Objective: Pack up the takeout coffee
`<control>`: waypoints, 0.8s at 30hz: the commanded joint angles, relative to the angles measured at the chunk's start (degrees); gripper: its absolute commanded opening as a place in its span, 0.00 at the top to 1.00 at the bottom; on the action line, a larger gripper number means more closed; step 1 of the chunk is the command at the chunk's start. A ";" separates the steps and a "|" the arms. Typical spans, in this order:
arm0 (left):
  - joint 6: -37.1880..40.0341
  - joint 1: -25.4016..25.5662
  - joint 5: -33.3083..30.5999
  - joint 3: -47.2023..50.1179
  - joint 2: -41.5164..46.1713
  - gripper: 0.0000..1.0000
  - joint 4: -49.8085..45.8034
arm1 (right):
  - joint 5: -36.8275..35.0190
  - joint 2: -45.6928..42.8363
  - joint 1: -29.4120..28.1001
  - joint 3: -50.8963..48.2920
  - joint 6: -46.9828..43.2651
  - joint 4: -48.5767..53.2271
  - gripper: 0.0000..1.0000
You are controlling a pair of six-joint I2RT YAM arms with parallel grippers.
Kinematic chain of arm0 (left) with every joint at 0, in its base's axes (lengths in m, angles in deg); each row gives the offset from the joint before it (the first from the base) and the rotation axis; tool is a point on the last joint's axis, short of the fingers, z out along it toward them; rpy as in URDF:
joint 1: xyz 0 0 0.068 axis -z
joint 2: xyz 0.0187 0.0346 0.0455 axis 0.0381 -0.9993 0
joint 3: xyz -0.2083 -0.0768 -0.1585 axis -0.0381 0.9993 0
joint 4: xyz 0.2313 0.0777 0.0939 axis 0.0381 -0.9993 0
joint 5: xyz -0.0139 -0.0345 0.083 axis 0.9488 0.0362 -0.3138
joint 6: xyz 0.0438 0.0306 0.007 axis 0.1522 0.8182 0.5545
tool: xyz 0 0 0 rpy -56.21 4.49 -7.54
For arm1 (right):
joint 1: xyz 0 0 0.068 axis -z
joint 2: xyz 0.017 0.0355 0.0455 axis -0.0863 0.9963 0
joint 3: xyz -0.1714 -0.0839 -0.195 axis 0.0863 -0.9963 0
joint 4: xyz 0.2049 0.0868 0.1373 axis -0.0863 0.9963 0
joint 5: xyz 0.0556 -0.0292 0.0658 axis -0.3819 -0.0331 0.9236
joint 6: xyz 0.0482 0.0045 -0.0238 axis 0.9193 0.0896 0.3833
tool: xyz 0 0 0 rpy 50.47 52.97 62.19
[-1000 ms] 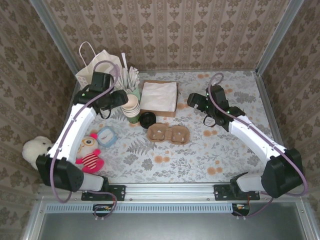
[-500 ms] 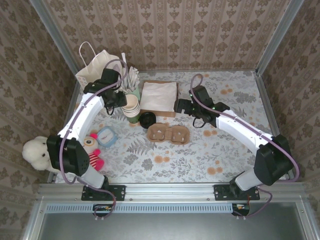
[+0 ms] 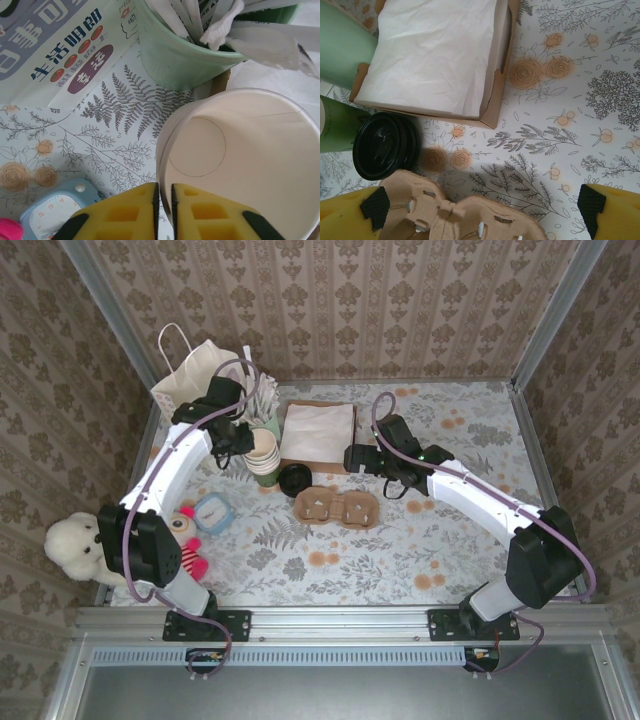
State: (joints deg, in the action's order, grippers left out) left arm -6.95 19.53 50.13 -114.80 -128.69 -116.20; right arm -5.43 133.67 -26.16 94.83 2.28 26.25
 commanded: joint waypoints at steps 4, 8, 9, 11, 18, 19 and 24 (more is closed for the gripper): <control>0.69 0.31 -1.12 -0.84 0.38 0.90 -2.83 | -0.47 -1.25 -1.84 0.79 -2.67 -1.51 0.00; 1.13 0.25 -0.16 -0.63 1.14 1.00 -1.93 | -1.00 -1.27 -2.02 1.82 -2.12 -0.96 0.00; 1.28 0.28 0.18 -0.28 1.52 1.00 -1.44 | -1.27 -1.25 -2.19 2.18 -2.08 -0.57 0.00; 1.39 0.07 0.84 0.28 2.09 1.00 -0.39 | -2.45 -1.44 -2.61 2.16 -1.93 -0.41 0.00; 1.24 -1.51 5.26 -0.87 2.12 1.00 -0.07 | -3.00 -0.92 -3.60 1.48 -0.86 -0.61 0.00; 1.12 -1.65 5.46 -1.19 2.26 1.00 -0.17 | -3.05 -0.73 -3.75 1.74 -0.90 -0.43 0.00; -0.02 -2.36 6.74 -0.29 4.63 1.00 2.13 | -3.84 -0.42 -4.21 2.55 -1.42 0.32 0.00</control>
State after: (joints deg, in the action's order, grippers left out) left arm -6.56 17.82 54.83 -114.77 -127.95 -115.79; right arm -7.36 133.49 -29.88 95.20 1.04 25.83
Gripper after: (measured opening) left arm 0.047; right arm 0.999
